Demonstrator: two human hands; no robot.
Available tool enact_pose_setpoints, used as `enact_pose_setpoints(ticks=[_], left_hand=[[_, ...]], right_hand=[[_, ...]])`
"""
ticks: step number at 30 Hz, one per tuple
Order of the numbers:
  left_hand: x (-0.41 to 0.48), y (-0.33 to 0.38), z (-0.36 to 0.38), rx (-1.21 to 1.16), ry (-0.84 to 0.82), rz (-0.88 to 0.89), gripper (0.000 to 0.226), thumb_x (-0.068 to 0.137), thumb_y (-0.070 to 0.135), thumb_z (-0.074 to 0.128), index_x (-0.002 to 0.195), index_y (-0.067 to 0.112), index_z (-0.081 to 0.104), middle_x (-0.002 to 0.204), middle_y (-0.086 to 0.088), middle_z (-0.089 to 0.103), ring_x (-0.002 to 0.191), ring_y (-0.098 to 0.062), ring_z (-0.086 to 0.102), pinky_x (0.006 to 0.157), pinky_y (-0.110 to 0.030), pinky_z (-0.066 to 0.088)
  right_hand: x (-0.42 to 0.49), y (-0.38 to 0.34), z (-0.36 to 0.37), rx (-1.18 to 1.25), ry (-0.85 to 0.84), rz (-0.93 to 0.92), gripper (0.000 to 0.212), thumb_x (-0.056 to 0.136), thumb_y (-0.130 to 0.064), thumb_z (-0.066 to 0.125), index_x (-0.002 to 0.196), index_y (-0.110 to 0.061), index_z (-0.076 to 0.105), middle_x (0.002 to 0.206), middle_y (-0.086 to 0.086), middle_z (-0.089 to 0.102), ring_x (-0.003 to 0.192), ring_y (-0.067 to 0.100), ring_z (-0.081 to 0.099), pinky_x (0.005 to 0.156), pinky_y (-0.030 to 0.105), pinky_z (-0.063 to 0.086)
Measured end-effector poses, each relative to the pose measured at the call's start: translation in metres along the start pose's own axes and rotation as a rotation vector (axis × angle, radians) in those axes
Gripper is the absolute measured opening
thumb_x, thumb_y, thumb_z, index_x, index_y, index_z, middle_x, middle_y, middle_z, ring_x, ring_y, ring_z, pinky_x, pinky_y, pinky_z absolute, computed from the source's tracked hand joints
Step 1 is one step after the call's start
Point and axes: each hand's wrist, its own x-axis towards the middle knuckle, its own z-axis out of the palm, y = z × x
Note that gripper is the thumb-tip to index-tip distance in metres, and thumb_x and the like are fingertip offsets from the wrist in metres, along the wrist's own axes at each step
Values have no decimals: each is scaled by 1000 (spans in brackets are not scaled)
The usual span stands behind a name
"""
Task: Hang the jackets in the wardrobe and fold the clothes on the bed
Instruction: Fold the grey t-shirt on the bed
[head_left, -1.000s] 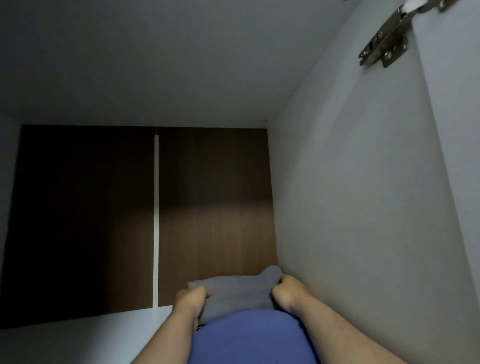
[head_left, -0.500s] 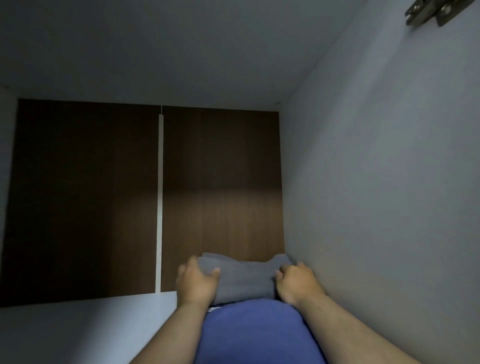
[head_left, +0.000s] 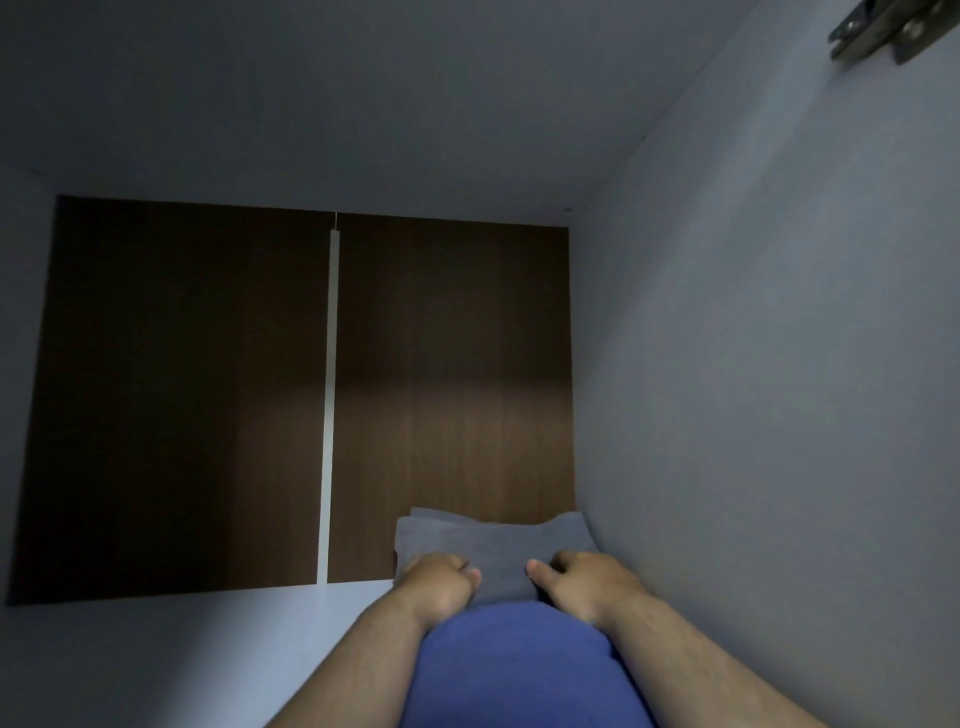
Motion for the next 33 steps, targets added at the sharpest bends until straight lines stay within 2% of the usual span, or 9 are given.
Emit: enact_pose_setpoints(ticks=[4,6,8,10,12,14,20,27,33], left_hand=[[-10,9,-13,98,253,20,46,97,56,32,126,34,61,132,6,62,128,-19,49,119,-50,11],[-21,22,-25,190,372,61,46,97,52,38,133,31,57,137,4,59,132,-20,47,118,-49,15],[-30,33,-32,210,403,52,38,98,40,43,130,28,59,134,1,61,128,-22,51,115,-47,27],[-40,45,-42,151,389,10,32,98,33,45,125,26,60,130,-1,63,123,-24,55,109,-46,35],[-52,55,-50,137,349,0,31,99,34,47,125,24,59,130,-2,62,121,-25,56,105,-44,40],[-63,63,-54,132,358,12,36,98,38,50,130,24,57,132,-2,61,121,-25,56,104,-44,43],[-107,68,-60,-93,315,50,56,94,42,55,146,24,44,148,0,48,133,-24,47,110,-38,39],[-170,53,-55,-78,354,103,60,94,43,56,149,24,40,152,1,44,137,-21,43,109,-30,34],[-233,40,-63,-163,331,158,58,92,43,57,146,28,44,149,2,47,132,-22,47,95,-27,37]], right_hand=[[-5,-9,-12,-143,369,-170,67,91,-66,34,142,-24,47,148,8,45,137,27,39,114,39,29],[-11,-15,-18,-186,460,-235,69,92,-63,37,147,-22,40,155,11,36,144,27,29,119,40,20],[-18,-18,-20,-222,471,-235,67,93,-59,37,149,-21,37,155,13,34,145,28,26,119,41,18],[-23,-21,-27,-266,419,-191,61,96,-55,34,145,-20,40,148,13,41,139,31,33,114,42,25],[-34,-22,-38,-294,318,-130,56,97,-53,32,140,-18,43,143,13,46,133,32,39,108,44,31],[-45,-23,-47,-322,302,-125,54,98,-51,33,138,-17,45,140,13,47,130,33,42,105,45,34],[-82,-20,-65,-245,322,-270,53,95,-45,43,142,-19,41,140,10,48,130,31,43,107,41,36],[-132,-29,-67,-154,354,-226,51,92,-30,47,141,-18,39,137,9,50,126,31,46,103,40,40],[-216,-26,-74,-170,338,-266,61,94,-28,49,151,-20,30,149,6,41,134,30,39,110,38,36]])
